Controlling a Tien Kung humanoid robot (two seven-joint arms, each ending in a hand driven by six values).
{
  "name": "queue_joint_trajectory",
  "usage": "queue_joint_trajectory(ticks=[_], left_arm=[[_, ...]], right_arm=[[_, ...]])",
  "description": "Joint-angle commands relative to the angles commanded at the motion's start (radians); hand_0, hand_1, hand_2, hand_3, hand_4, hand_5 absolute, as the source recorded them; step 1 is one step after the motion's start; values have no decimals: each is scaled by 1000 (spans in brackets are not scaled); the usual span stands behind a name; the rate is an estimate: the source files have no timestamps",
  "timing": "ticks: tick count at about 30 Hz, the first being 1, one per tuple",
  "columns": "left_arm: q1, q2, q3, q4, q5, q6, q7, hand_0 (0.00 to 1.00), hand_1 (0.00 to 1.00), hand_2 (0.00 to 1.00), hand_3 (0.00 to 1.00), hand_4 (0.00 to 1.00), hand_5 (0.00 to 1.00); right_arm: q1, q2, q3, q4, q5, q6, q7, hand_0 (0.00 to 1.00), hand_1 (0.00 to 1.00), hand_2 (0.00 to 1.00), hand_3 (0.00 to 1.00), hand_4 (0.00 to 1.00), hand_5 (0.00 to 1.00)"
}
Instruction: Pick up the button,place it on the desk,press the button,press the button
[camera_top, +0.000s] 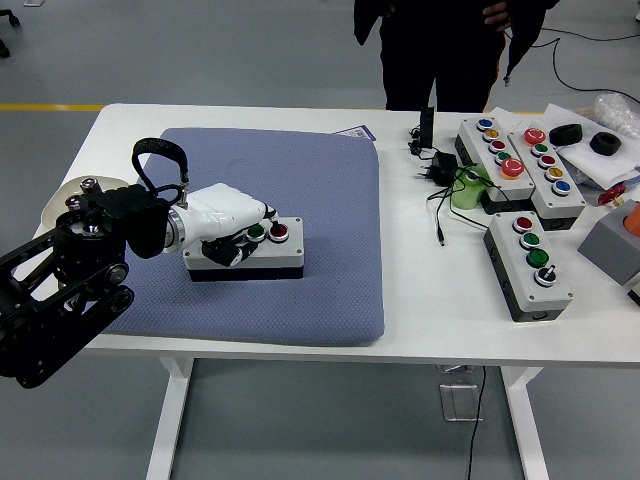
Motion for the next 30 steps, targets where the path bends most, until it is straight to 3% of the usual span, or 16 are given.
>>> queue_joint_trajectory(ticks=[15, 27, 28, 30], left_arm=[[-27, 4, 18, 7, -18, -38, 15, 2, 2, 34, 800, 428, 2], [-1, 4, -113, -53, -91, 1, 20, 2, 2, 38, 803, 453, 2], [3, 1, -126, -49, -96, 16, 23, 2, 2, 83, 818, 723, 106], [11, -3, -145, -37, -109, 54, 35, 2, 2, 83, 818, 723, 106]], right_arm=[[0, 0, 3, 0, -5, 0, 0, 753, 710, 719, 587, 189, 148], [0, 1, 7, 0, -9, 1, -1, 753, 710, 720, 587, 189, 148], [0, 1, 8, 0, -9, 1, -1, 753, 710, 719, 587, 188, 148], [0, 1, 7, 0, -9, 1, -2, 753, 710, 719, 587, 188, 148]])
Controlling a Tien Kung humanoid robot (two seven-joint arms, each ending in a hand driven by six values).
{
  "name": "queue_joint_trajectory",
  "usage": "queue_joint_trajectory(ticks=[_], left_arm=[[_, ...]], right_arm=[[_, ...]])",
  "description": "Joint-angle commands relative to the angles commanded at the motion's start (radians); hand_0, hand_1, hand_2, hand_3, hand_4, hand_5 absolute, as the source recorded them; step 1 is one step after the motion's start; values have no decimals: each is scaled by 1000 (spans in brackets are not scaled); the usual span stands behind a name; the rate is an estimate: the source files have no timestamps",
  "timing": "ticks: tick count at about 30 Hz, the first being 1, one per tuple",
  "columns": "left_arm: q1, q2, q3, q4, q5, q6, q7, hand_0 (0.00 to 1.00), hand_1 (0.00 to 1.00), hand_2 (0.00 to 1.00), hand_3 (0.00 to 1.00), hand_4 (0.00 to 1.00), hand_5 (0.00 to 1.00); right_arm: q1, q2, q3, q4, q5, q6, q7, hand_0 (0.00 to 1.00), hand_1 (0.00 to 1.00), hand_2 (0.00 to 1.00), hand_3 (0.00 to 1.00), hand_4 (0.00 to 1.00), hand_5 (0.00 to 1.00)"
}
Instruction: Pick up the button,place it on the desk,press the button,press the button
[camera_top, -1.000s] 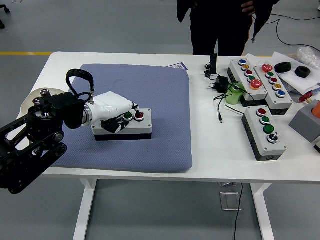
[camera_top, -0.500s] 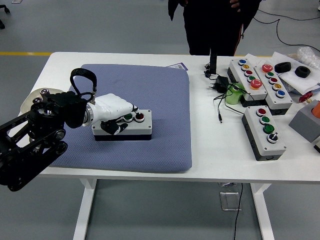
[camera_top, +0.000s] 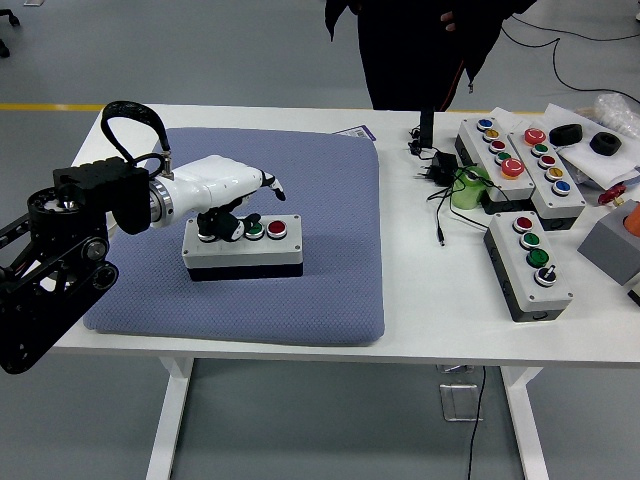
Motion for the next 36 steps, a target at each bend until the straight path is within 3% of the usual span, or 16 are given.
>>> queue_joint_trajectory(ticks=[3, 4, 9, 10, 15, 16, 17, 21, 26, 36], left_arm=[[20, -6, -33, 29, -46, 121, 30, 2, 2, 83, 818, 723, 106], [27, -8, -43, 40, -67, 156, 42, 297, 394, 419, 967, 852, 792], [55, -17, -83, 116, -231, 299, 55, 297, 394, 419, 967, 852, 792], [58, -19, -88, 128, -267, 323, 50, 869, 910, 955, 998, 820, 998], [80, -33, -127, 225, -481, 502, -27, 869, 910, 955, 998, 820, 998], [83, -35, -136, 242, -520, 536, -43, 952, 952, 998, 998, 810, 998], [86, -37, -148, 258, -565, 571, -53, 952, 952, 998, 998, 810, 998], [101, -45, -198, 306, -734, 663, -75, 952, 952, 998, 998, 810, 998], [116, -51, -238, 347, -942, 668, -76, 977, 962, 998, 998, 791, 998], [134, -57, -275, 388, -1337, 613, -80, 942, 936, 985, 998, 769, 998]], right_arm=[[-1, 0, -1, 0, 2, 0, 0, 753, 710, 719, 587, 188, 148], [-1, 1, -1, 0, 2, 0, 0, 753, 710, 720, 587, 188, 147], [-2, 1, -1, 0, 2, 0, -1, 753, 710, 720, 587, 188, 147], [-2, 1, -1, 0, 2, 0, -1, 753, 709, 719, 587, 189, 145], [-3, 2, 0, 0, 3, -1, -2, 753, 709, 719, 587, 189, 145], [-3, 2, 0, 0, 2, -1, -2, 753, 709, 719, 588, 189, 146], [-3, 2, 0, 0, 2, -1, -2, 753, 709, 719, 588, 189, 146], [-5, 3, 0, 0, 0, -1, -3, 753, 709, 719, 588, 189, 146], [-7, 3, 2, 0, -4, -1, -4, 753, 710, 719, 587, 189, 145], [-8, 3, 2, 0, -6, -1, -4, 753, 710, 719, 587, 189, 145]])
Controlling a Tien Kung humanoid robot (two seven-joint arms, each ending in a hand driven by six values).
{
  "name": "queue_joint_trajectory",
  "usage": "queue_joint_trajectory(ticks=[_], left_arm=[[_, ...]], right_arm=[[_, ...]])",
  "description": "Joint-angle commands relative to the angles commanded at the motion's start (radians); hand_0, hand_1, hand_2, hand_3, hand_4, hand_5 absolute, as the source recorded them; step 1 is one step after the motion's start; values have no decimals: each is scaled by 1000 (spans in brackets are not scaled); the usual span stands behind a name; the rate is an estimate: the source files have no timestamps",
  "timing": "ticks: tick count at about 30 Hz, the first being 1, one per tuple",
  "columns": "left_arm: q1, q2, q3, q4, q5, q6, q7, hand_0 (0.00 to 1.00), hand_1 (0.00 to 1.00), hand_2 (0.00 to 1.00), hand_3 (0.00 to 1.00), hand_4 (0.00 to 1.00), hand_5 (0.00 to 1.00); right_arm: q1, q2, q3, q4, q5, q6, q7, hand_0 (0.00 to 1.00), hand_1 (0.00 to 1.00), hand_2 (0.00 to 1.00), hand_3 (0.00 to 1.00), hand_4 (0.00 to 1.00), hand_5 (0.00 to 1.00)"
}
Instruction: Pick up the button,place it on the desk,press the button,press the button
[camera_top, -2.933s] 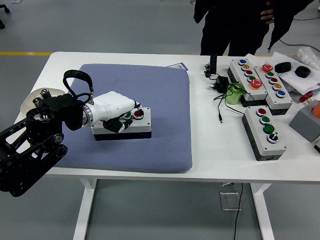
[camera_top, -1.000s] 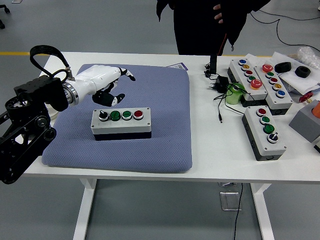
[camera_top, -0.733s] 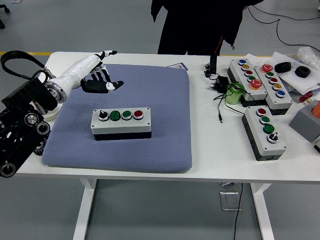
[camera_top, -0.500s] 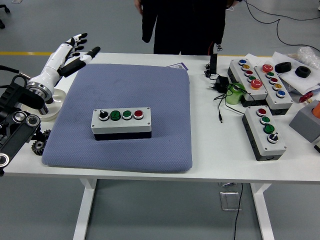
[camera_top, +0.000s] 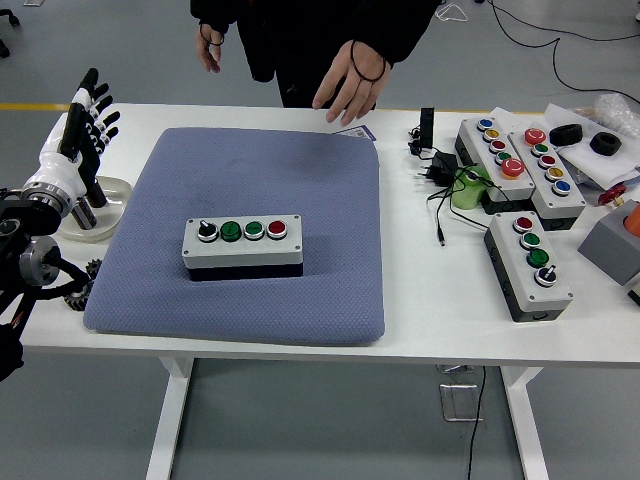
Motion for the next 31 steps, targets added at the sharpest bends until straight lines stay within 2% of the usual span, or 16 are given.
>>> queue_joint_trajectory(ticks=[6, 20, 31], left_arm=[[-2, 1, -4, 7, -27, -18, 5, 941, 936, 987, 998, 761, 998], [1, 5, -15, 19, -34, -21, 12, 942, 935, 985, 998, 748, 998], [9, 6, -35, 5, -37, -37, 11, 945, 934, 985, 998, 744, 998]], right_arm=[[4, 1, -1, 0, 4, -1, 1, 753, 710, 719, 588, 188, 145], [6, 1, -1, 0, 4, 0, 1, 753, 710, 719, 587, 188, 147], [11, 1, 3, 0, -3, -1, 2, 753, 710, 719, 587, 188, 147]])
